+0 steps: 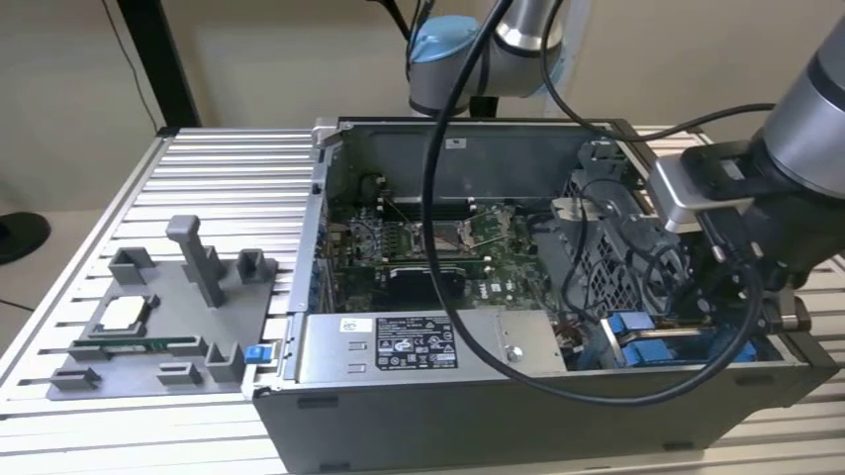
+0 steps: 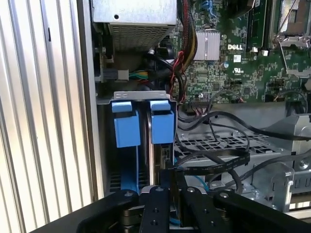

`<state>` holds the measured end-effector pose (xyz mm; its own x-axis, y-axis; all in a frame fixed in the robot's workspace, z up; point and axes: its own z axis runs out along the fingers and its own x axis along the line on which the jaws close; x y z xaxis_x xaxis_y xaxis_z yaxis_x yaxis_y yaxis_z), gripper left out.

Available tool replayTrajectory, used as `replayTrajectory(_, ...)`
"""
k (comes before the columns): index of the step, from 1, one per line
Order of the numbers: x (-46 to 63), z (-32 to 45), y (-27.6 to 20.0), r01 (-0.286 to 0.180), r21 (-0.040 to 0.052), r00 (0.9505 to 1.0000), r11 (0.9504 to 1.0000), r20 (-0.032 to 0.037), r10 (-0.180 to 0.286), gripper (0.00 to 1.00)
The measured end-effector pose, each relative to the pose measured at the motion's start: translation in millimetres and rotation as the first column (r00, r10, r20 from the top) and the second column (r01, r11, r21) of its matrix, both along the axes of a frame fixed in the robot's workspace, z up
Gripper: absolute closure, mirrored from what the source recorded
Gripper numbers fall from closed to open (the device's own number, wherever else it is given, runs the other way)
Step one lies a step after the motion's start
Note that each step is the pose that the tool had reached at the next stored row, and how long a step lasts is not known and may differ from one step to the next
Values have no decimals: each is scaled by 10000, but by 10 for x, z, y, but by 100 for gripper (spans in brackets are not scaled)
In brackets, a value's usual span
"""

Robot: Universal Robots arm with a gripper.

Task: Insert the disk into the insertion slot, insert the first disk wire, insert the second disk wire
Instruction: 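Insert the second disk wire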

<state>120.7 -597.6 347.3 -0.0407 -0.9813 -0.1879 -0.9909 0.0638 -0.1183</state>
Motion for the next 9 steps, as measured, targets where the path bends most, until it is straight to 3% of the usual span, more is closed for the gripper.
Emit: replayTrajectory(9,10,-21,0,-24,2,10000,10000,0,24,100)
